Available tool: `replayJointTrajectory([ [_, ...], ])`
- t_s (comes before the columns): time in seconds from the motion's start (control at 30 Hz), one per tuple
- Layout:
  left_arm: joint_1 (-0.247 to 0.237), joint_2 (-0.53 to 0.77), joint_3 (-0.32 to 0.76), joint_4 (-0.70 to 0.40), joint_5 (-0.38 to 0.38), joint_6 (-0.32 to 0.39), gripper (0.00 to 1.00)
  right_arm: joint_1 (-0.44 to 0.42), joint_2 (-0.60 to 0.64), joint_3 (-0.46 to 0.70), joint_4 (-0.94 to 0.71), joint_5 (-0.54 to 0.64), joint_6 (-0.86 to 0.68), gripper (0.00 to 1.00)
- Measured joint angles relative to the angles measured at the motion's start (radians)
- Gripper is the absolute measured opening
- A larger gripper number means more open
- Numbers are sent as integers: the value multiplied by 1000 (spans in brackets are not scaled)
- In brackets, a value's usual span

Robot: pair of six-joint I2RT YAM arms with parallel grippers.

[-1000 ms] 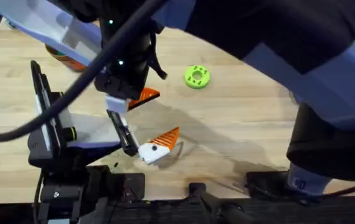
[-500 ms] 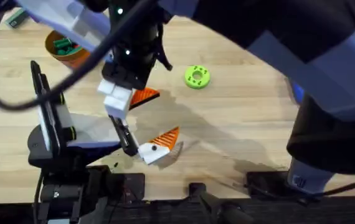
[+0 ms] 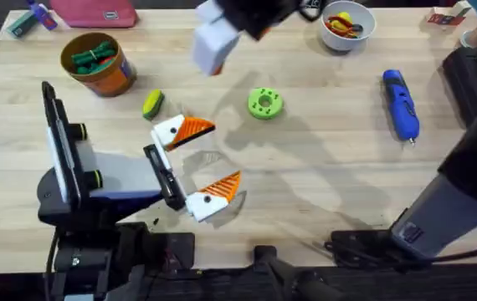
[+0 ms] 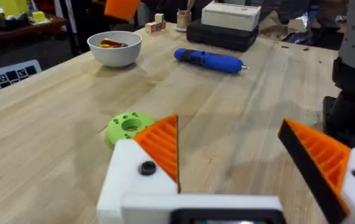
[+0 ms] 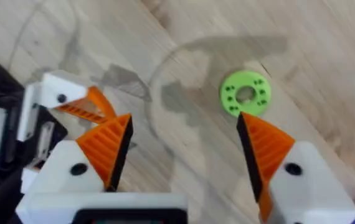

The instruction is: Pick up the gripper from the table and insert it into the empty holder that is missing its gripper. Then pick up a screw, insert it into the mounting hole, and use the screwdriver to tighten it. Finally, clean up the table by picking up the vegetable and placing it into the bucket.

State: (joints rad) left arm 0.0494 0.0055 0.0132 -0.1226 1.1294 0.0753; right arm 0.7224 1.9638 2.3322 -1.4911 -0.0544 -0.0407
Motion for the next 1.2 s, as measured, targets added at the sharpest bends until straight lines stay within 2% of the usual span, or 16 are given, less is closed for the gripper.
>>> replayJointTrajectory([
  [0.2, 0, 0, 0, 0, 0, 0, 985, -102, 2, 0, -45, -4, 20, 970],
  [0.47, 0, 0, 0, 0, 0, 0, 986, -172, 2, 0, -82, -7, 33, 970],
  [0.7, 0, 0, 0, 0, 0, 0, 986, -188, 2, -7, -87, -8, 38, 969],
  [1.2, 0, 0, 0, 0, 0, 0, 986, -206, 2, -166, -24, -15, 43, 969],
])
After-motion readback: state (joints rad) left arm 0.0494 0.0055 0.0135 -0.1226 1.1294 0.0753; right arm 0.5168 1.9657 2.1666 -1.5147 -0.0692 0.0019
